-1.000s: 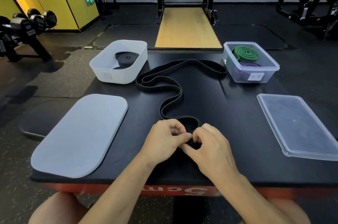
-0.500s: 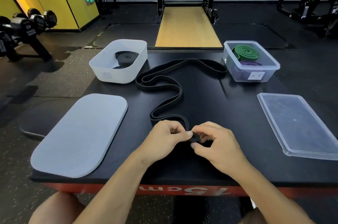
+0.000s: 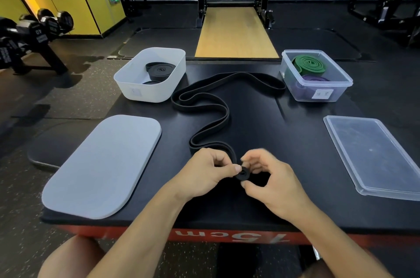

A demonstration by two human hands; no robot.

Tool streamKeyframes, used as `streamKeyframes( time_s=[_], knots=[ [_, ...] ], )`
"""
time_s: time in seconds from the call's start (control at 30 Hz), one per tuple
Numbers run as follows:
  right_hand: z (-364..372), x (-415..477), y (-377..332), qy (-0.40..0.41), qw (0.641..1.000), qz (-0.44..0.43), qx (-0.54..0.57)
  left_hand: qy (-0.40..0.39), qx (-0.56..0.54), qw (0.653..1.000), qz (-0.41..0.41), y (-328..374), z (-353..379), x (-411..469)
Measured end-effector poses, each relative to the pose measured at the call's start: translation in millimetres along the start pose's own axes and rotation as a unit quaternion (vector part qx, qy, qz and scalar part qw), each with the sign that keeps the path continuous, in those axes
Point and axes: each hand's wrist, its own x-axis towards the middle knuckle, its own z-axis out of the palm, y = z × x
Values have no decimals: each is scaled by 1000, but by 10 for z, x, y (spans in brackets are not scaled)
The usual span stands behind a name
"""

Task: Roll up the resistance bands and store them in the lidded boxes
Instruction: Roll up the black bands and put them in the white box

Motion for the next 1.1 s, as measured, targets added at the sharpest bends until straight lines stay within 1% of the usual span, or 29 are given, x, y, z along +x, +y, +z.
streamKeyframes(
  time_s=[0.07, 0.13, 0.33, 0.5, 0.6, 0.67, 0.73, 0.8, 0.87, 0.93, 1.03, 1.1],
  knots=[
    [6, -7, -9, 21, 999, 36, 6, 34, -17, 999, -5, 4, 30, -3],
    [28, -4, -43, 37, 998, 49, -9, 48, -31, 998, -8, 17, 51, -19],
    [109, 5, -41, 65, 996, 19, -57, 41, -26, 999, -1, 52, 64, -41],
    [12, 16, 14, 17, 999, 16, -30, 19, 27, 999, 17, 70, 51, -73],
    [-18, 21, -5, -22, 999, 1, -37, 15, 44, 999, 20, 69, 23, -78],
    [-29, 23, -4, -34, 998, -16, -51, 20, 62, 998, 15, 76, 20, -85],
    [-24, 23, 12, -43, 997, -23, -57, 37, 129, 991, 10, 67, 41, -122],
    [-17, 23, 24, -60, 996, -22, -64, 48, 217, 975, 12, 30, 68, -171],
    [-12, 35, 28, -79, 993, -32, -76, 47, 280, 959, 13, -8, 64, -218],
    [0, 29, 17, -87, 992, -39, -86, 33, 288, 957, 10, -35, 21, -236],
    [20, 0, -1, -86, 989, -38, -114, -2, 268, 963, 6, -37, -50, -248],
    [34, -15, -36, -85, 988, -37, -124, -11, 268, 963, 16, -61, -83, -253]
  ],
)
